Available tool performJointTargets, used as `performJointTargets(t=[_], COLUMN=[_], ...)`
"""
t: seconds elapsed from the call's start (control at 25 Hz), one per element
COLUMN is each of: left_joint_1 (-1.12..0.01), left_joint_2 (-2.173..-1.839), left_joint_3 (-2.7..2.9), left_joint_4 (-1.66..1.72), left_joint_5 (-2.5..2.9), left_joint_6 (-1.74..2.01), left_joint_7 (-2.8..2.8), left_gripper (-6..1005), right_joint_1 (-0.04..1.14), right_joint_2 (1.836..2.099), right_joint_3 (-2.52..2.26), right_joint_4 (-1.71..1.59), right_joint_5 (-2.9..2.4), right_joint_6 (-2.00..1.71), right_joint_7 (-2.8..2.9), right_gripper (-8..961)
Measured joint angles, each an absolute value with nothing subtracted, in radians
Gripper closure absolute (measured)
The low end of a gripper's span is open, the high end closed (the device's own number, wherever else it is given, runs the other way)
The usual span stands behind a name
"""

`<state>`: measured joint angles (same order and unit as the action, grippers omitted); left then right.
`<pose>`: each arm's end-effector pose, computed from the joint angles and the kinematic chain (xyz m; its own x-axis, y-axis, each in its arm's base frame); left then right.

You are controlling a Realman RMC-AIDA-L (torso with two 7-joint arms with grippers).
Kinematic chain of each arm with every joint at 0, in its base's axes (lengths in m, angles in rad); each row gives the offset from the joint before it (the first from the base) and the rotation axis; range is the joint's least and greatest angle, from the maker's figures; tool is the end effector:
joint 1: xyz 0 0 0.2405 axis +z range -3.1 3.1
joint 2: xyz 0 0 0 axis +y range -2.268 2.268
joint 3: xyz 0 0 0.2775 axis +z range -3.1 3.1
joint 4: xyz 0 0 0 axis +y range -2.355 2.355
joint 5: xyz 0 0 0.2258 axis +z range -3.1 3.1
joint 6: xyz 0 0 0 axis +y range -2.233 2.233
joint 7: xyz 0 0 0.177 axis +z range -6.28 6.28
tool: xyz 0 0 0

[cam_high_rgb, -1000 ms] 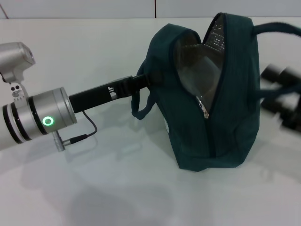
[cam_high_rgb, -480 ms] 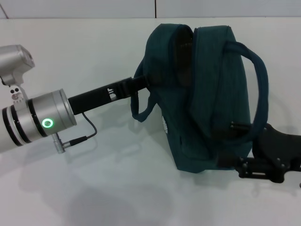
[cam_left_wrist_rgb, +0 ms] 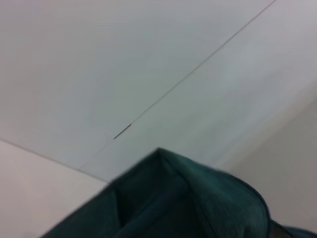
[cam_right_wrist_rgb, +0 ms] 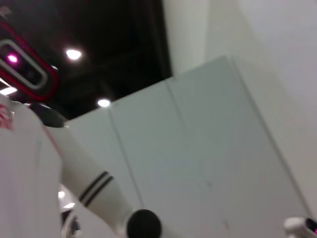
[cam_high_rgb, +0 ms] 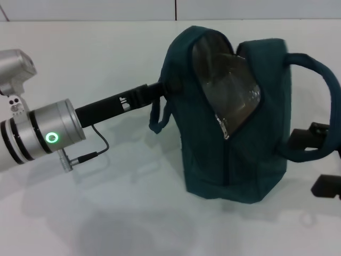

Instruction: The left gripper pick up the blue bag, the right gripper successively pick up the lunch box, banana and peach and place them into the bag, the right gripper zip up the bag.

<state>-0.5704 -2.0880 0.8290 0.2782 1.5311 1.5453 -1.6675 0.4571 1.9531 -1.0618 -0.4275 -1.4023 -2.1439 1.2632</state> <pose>-0.2367 0.3551 -0.0774 0.2186 0.6869 0.6931 0.7130 -0.5974 0.3671 0.2294 0.2669 0.0126 0.5054 -0.2818 -0.8156 -0.0893 -0.9572 0.2754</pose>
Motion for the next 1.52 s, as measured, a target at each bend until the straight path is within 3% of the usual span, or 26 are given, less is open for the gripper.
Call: performJointTargets(t=[0.16, 0.36, 0.64, 0.96, 1.12, 1.24, 1.52], left_joint_1=[-0.574, -0.567, -0.572, -0.573, -0.566, -0.561, -0.565], left_joint_2=[-2.087, -2.086, -2.085, -2.084, -2.082, -2.082, -2.084], left_joint_3=[0.829, 0.828, 0.828, 0.828, 0.827, 0.827, 0.827], left_joint_4=[0.277, 0.282, 0.282, 0.289, 0.289, 0.289, 0.281], left_joint_5=[1.527, 1.526, 1.525, 1.525, 1.517, 1.512, 1.511], left_joint_6=[1.548, 1.548, 1.548, 1.548, 1.548, 1.548, 1.549], left_joint_7=[-1.669, -1.672, -1.673, -1.679, -1.68, -1.68, -1.68], left_gripper=[958, 958, 957, 958, 957, 957, 958], right_joint_1=[0.475, 0.413, 0.333, 0.262, 0.228, 0.242, 0.416], right_joint_2=[1.953, 1.92, 1.906, 1.853, 1.846, 1.856, 1.941], right_joint_3=[-1.029, -0.932, -0.865, -0.794, -0.663, -0.627, -0.761], right_joint_4=[-0.423, -0.423, -0.428, -0.422, -0.436, -0.454, -0.473], right_joint_5=[-1.413, -1.416, -1.418, -1.433, -1.432, -1.417, -1.437], right_joint_6=[-2.118, -1.96, -1.852, -1.731, -1.749, -1.861, -2.137], right_joint_7=[1.29, 1.331, 1.341, 1.461, 1.487, 1.487, 1.514], right_gripper=[295, 295, 295, 295, 295, 295, 295])
